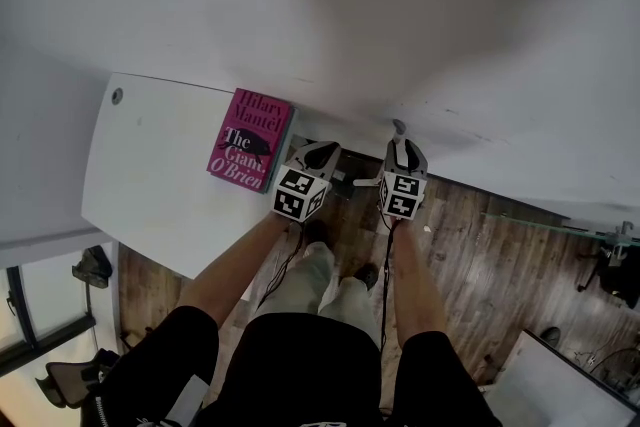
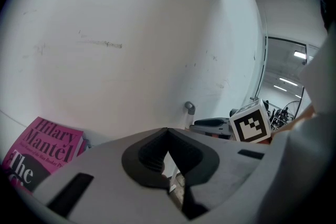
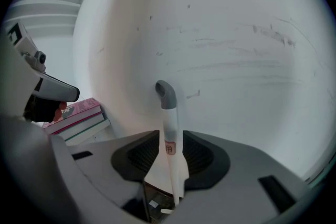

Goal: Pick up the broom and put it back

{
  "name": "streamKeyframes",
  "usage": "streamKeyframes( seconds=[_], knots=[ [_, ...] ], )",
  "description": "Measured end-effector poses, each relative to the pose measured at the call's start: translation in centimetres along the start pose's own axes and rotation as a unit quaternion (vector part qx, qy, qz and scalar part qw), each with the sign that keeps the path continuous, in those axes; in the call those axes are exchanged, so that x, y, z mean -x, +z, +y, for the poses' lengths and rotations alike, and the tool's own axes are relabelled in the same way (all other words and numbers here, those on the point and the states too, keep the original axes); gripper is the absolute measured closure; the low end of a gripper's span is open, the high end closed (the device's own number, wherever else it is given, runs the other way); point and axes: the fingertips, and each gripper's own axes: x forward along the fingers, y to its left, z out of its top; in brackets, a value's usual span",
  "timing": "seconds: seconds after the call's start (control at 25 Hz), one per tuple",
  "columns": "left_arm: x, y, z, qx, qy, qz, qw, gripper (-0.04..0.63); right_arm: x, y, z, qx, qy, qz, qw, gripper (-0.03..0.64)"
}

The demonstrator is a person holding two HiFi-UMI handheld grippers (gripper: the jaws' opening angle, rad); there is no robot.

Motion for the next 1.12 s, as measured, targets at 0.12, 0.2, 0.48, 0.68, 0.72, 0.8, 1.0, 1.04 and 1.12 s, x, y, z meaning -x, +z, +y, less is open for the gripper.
streamKeyframes(
  seconds=[0.12,0.2,0.48,0.68,0.72,0.8,1.0,1.04,1.12],
  knots=[
    [0.4,0.2,-0.9,0.001,0.008,-0.003,1.0000,0.576,1.3,0.2,-0.3,0.000,0.006,-0.007,1.000,0.482],
    [0.7,0.5,-1.7,0.000,0.013,-0.009,0.9999,0.576,2.2,0.5,-0.5,0.001,0.011,-0.013,1.000,0.482],
    [2.7,1.2,-5.9,-0.003,0.030,-0.028,0.9991,0.576,6.7,1.5,-1.8,0.011,0.025,-0.034,0.999,0.482],
    [4.5,1.4,-9.0,-0.005,0.041,-0.040,0.9984,0.576,10.3,1.9,-2.8,0.014,0.035,-0.047,0.998,0.483],
    [4.9,1.5,-9.7,-0.007,0.042,-0.042,0.9982,0.577,11.1,1.9,-3.0,0.014,0.037,-0.050,0.998,0.486],
    [5.4,1.5,-11.0,-0.013,0.044,-0.045,0.9980,0.577,12.6,2.0,-3.4,0.016,0.041,-0.056,0.997,0.500],
    [7.0,1.7,-14.2,-0.027,0.050,-0.055,0.9969,0.577,16.5,1.9,-4.5,0.022,0.049,-0.068,0.996,0.538],
    [7.5,1.8,-14.8,-0.027,0.052,-0.058,0.9966,0.575,17.3,1.8,-4.8,0.023,0.049,-0.071,0.996,0.546],
    [8.4,1.9,-15.9,-0.027,0.057,-0.064,0.9959,0.576,19.0,1.8,-5.1,0.025,0.051,-0.076,0.996,0.560]
  ],
)
